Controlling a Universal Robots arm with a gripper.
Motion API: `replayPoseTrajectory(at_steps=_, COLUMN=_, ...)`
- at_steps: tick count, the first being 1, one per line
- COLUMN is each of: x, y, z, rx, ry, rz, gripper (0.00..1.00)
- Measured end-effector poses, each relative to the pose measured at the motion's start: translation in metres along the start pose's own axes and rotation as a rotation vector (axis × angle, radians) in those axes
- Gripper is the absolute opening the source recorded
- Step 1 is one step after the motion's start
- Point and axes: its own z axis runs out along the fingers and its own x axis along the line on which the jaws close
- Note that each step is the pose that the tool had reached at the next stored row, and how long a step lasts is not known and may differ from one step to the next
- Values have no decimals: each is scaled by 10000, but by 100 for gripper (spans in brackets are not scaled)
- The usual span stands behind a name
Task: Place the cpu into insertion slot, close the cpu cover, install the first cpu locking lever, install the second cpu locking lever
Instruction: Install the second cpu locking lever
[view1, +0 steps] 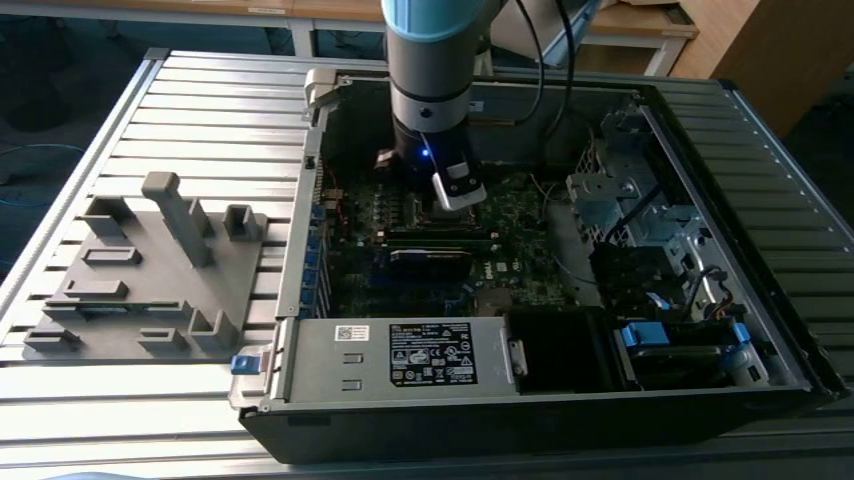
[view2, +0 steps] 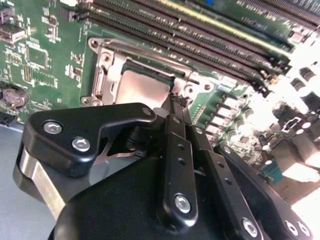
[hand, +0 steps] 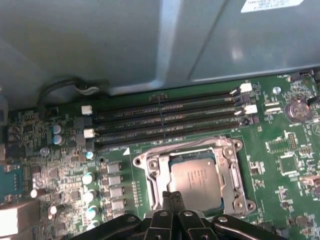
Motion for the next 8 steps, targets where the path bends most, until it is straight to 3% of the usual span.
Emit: replayPoseTrajectory(at_steps=8, x=-86, y=79, z=18, rx=99, ry=-16, rz=-8, gripper=11)
